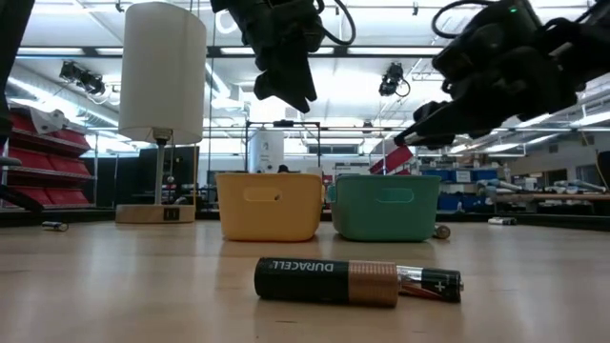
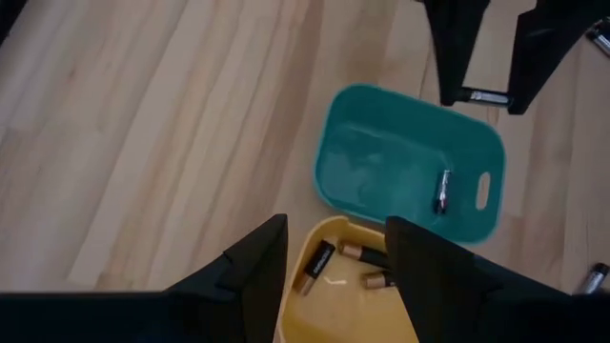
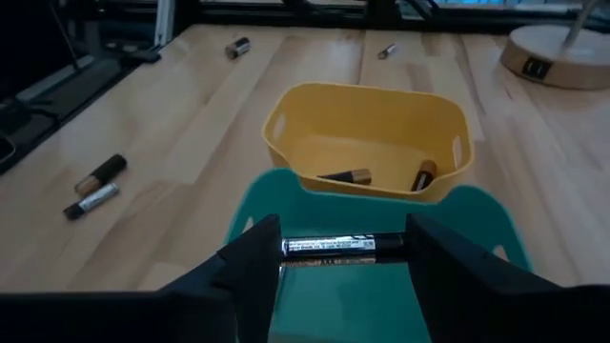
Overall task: Sort batteries
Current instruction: Put the silver battery into the blue bin, then put the black battery into the yellow bin
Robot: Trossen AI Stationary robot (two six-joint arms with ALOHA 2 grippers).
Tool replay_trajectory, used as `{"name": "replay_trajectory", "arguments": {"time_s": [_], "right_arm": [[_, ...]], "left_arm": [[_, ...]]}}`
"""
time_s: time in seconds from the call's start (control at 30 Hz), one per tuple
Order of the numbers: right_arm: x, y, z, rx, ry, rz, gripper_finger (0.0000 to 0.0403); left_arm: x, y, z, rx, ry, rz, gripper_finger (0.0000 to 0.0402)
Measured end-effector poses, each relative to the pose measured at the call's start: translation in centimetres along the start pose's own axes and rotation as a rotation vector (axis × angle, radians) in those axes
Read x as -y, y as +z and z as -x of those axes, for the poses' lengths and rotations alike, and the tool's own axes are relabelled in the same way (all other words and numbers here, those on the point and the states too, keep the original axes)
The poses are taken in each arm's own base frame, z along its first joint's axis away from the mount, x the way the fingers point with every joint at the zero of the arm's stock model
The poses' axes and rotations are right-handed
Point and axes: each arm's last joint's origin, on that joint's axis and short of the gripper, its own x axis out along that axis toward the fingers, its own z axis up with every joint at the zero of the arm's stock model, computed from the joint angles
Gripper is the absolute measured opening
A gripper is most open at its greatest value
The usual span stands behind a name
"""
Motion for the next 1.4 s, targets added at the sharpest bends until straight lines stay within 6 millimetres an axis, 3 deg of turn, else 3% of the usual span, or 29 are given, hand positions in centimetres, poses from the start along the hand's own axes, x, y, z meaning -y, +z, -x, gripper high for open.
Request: {"name": "replay_trajectory", "arguments": {"time_s": [0.47, 0.6, 0.8, 1.0, 1.17, 1.4], "right_arm": [[0.7, 0.6, -2.4, -0.055, -0.070, -0.059, 0.0293], [0.9, 1.6, -1.3, -0.021, -0.172, -0.049, 0.0315], [0.6, 3.8, 2.1, -0.038, -0.297, -0.080, 0.0331], [0.4, 1.7, 3.7, -0.179, -0.381, -0.233, 0.0337], [-0.9, -0.7, 2.8, -0.277, -0.333, -0.331, 0.0341], [-3.2, -3.1, 1.5, -0.393, -0.301, -0.396, 0.0347]], "left_arm": [[0.0, -0.5, 0.0, -0.059, -0.011, -0.067, 0.0193], [-0.1, -0.7, 0.0, -0.076, -0.011, -0.120, 0.0193], [-0.8, -0.7, 0.1, -0.086, -0.005, -0.233, 0.0193], [-2.9, 0.3, 0.3, -0.005, 0.024, -0.284, 0.0193], [-4.5, 1.4, 0.6, 0.105, -0.010, -0.278, 0.0193], [-5.7, 1.6, 0.8, 0.129, -0.037, -0.335, 0.0193]]}}
